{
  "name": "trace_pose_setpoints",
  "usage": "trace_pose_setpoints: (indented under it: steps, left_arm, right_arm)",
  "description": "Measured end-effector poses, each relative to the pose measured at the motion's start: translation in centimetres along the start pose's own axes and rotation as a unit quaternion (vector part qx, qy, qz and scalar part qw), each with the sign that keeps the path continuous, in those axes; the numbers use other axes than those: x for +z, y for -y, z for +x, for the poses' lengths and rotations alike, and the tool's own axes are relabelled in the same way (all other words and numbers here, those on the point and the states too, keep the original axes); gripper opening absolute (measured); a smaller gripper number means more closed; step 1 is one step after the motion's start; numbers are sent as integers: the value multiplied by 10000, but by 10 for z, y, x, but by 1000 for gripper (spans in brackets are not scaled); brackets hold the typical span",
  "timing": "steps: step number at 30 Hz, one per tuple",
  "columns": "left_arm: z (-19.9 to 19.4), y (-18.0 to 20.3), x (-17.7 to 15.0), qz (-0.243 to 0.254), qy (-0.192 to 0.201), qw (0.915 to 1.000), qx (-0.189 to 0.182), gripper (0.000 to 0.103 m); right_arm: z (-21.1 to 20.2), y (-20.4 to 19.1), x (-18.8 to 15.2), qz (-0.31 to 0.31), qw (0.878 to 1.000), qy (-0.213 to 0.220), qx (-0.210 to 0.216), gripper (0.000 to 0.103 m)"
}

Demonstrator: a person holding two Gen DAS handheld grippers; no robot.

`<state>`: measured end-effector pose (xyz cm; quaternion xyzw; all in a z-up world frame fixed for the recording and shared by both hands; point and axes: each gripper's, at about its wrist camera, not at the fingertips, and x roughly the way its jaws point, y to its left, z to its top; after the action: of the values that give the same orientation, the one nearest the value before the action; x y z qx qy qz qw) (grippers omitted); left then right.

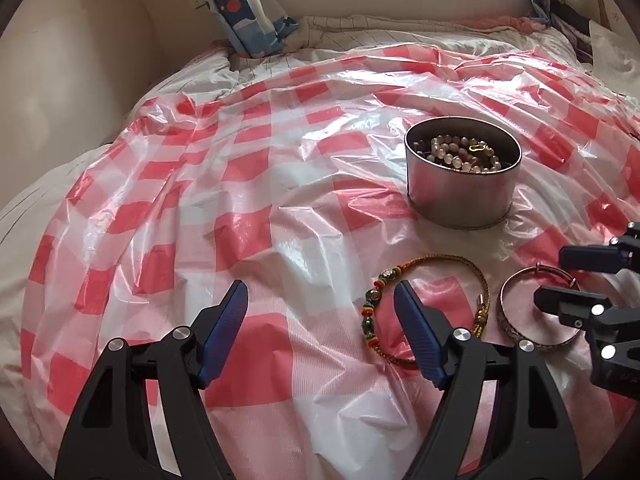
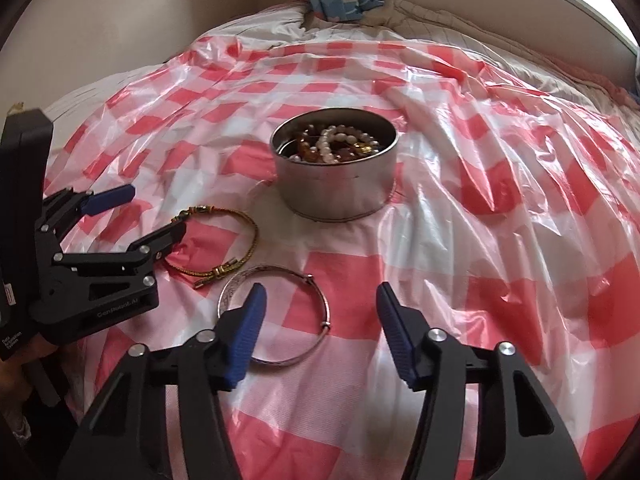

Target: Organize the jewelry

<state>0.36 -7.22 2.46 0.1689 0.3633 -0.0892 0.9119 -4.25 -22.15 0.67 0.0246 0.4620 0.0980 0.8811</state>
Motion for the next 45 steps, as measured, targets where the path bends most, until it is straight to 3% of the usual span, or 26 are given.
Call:
trace_pose_setpoints:
  steps: [2, 4, 5, 6, 9, 11, 13, 14, 15, 18, 20, 29, 31, 34, 35, 36, 45]
  left_arm:
    - [-1, 3, 2, 59, 88, 9999, -87, 69]
    - [3, 8, 2, 169, 10, 9997, -191, 61]
    - [8, 10, 2, 199, -118, 9993, -297, 50]
    - [13, 13, 1, 227, -243, 9986, -409, 33]
    - [15, 20, 0, 372, -336, 9967, -633, 8]
    - [14, 21, -1, 365, -332, 9967, -651, 8]
    - [15, 18, -2, 262, -352, 9970, -631, 8]
    - [16, 18, -3, 233, -363, 9971, -624, 9]
    - [18, 17, -3, 215, -386, 9970, -630, 9]
    - [19, 20, -4, 300, -399, 9968, -624, 7]
    - [16, 19, -4, 296, -353, 9967, -674, 7]
    - [9, 17, -1, 188, -193, 9975, -659, 8]
    - [10, 17, -1, 190, -194, 9975, -656, 12]
    - [9, 16, -1, 166, -159, 9976, -647, 30]
    - [9, 16, -1, 159, -145, 9977, -640, 35]
    - [9, 15, -1, 154, -135, 9978, -635, 37]
    - [11, 16, -1, 157, -165, 9979, -611, 45]
  right_arm:
    - [7, -4, 0, -106, 9999, -107, -48, 37]
    - [11, -2, 0, -130, 9995, -185, -214, 24]
    - [11, 2, 0, -64, 9993, -207, -306, 12]
    - [11, 11, 0, 101, 9992, -216, -336, 5]
    - [5, 30, 0, 374, 9969, -164, -673, 4]
    - [2, 36, 1, 521, 9967, -117, -605, 4]
    - [1, 39, 1, 648, 9969, -102, -439, 15]
    - [3, 39, 0, 655, 9971, -130, -376, 27]
    - [4, 38, 0, 648, 9972, -153, -350, 29]
    - [6, 35, 0, 557, 9975, -180, -403, 25]
    - [5, 36, 0, 597, 9973, -157, -385, 6]
    - [-6, 43, 2, 738, 9963, 53, -427, 6]
    - [-6, 43, 2, 756, 9962, 45, -437, 6]
    - [-5, 44, 2, 778, 9960, 31, -429, 9]
    - [-5, 44, 2, 785, 9960, 29, -431, 20]
    - [-5, 44, 2, 789, 9959, 42, -444, 31]
    - [-8, 40, 3, 767, 9966, 128, -275, 37]
